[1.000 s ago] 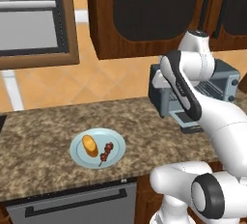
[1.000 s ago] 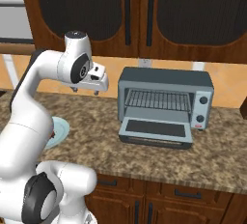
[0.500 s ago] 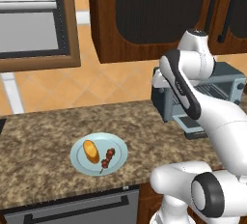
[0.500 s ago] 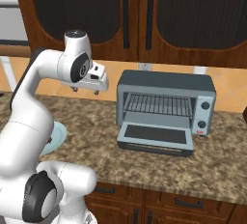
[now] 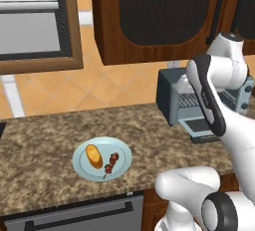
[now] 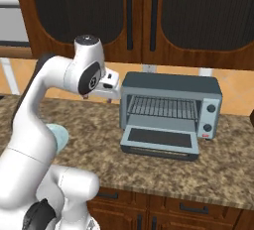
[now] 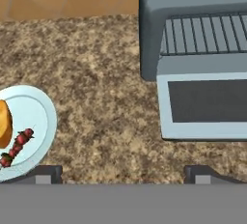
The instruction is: Pick up the kebab skewer and baguette bread, and place them inside the toaster oven. Close the toaster oven door and start by setting the timer.
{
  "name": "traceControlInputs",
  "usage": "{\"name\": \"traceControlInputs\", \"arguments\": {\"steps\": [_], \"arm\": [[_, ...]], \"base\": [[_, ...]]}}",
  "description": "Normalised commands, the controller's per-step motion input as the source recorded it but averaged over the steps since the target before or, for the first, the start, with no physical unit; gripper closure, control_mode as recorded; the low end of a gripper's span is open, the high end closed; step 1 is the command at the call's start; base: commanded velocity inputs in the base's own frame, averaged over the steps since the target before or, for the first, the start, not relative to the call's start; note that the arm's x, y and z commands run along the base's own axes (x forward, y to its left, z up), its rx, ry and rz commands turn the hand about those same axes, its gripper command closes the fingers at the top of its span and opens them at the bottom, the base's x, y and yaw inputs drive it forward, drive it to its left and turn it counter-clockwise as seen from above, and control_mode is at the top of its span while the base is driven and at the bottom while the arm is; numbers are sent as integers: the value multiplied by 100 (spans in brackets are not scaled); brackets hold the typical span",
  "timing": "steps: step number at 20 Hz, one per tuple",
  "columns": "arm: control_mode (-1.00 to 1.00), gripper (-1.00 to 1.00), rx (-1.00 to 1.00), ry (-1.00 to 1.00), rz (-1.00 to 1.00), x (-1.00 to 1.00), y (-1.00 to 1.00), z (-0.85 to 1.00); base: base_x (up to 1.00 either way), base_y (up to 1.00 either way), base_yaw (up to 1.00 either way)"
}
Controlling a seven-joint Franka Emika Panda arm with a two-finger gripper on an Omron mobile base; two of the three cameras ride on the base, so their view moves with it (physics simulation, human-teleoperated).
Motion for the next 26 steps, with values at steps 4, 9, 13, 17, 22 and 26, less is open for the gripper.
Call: {"name": "traceControlInputs", "arguments": {"steps": [4,9,13,17,22,26], "arm": [[-100,-100,2,-17,0,-32,-100,-7],[-100,-100,2,-37,0,3,-96,-20],[-100,-100,0,-32,0,5,-100,-31],[-100,-100,0,-22,0,11,-66,-28],[-100,-100,0,-13,-3,57,-12,-28],[-100,-100,0,-10,-7,38,-20,-9]], "base": [[0,0,0],[0,0,0],[0,0,0],[0,0,0],[0,0,0],[0,0,0]]}}
